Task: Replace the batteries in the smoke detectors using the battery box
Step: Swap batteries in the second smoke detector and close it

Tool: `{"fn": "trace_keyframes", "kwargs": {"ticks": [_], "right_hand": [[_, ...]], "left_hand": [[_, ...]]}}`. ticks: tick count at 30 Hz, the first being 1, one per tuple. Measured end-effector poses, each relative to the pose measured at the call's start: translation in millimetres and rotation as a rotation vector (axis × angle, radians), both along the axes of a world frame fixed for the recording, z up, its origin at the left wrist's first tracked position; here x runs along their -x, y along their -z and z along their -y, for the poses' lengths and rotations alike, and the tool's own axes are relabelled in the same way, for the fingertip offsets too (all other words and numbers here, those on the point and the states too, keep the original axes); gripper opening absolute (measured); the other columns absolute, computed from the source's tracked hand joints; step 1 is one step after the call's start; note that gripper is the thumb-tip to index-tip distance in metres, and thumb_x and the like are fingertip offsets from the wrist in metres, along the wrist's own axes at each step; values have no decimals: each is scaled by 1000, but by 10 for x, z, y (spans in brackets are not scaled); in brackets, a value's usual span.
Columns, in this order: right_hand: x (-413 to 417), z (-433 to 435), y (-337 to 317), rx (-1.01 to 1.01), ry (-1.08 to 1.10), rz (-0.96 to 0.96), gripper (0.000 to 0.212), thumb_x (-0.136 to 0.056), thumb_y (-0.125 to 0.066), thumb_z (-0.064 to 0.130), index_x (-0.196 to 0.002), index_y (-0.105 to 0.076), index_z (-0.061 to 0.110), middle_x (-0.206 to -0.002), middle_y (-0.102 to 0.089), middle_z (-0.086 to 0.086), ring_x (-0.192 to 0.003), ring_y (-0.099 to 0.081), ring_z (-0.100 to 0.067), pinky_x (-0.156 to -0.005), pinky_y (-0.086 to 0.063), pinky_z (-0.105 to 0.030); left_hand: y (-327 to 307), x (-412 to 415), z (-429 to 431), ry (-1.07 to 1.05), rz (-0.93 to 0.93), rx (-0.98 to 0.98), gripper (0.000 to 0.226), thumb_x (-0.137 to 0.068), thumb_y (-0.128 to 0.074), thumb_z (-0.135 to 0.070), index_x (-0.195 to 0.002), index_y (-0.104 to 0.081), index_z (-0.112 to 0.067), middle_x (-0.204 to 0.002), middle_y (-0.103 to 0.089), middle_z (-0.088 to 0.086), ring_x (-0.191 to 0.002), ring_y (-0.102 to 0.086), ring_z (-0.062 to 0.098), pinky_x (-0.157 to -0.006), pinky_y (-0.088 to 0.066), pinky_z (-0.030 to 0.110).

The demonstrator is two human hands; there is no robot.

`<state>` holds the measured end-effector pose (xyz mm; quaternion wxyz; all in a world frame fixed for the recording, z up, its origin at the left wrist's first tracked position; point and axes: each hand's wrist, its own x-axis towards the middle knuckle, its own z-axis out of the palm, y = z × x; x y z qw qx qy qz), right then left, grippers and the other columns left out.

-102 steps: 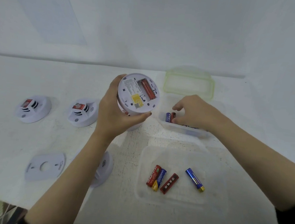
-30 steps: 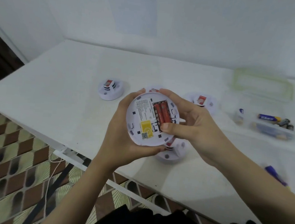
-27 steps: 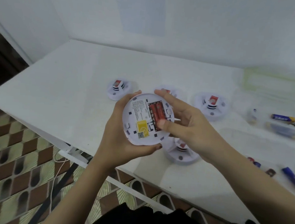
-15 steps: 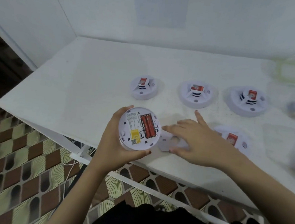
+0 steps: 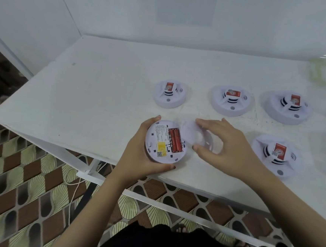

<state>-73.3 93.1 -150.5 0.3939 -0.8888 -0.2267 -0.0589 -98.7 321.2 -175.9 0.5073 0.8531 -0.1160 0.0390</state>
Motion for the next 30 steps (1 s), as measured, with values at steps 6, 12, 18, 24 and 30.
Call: {"fn": "trace_keyframes", "kwargs": {"ticks": [6,12,18,24,30], "right_hand": [[-66,-250,53,193,-197,131,58,-82,-57,41,-132,-53,13,-131,-57,-1,-122,-42,-9,-115,-13,-47],[-154,-390,-22,269,-300,86,60,-82,-59,28,-139,-44,19,-135,-54,3,-127,-40,-10,-116,0,-43],[-190,-420,-93,289,-302,28,65,-84,-63,28,-143,-36,23,-138,-50,5,-128,-40,-10,-116,5,-35],[-193,-448,-129,396,-197,57,68,-83,-63,36,-144,-32,30,-129,-59,7,-119,-51,-7,-112,13,-25],[-165,-441,-133,230,-177,-37,71,-82,-68,33,-142,-31,38,-139,-48,16,-126,-34,3,-110,5,-13]], "left_hand": [[35,-136,14,26,-7,57,99,-49,-89,-39,-128,-28,-36,-131,-49,-9,-119,-54,6,-90,-50,19],[73,-160,-28,12,16,55,93,-49,-89,-36,-125,-34,-36,-120,-44,-33,-114,-54,1,-85,-48,13],[59,-153,-27,12,6,76,93,-49,-89,-35,-125,-36,-38,-127,-48,-25,-118,-54,3,-88,-48,16],[68,-155,-47,31,29,67,96,-51,-91,-28,-131,-39,-25,-126,-50,-24,-120,-53,7,-91,-49,20],[60,-154,-58,62,4,96,95,-54,-90,-31,-135,-41,-18,-130,-52,-13,-122,-52,12,-93,-48,21]]}}
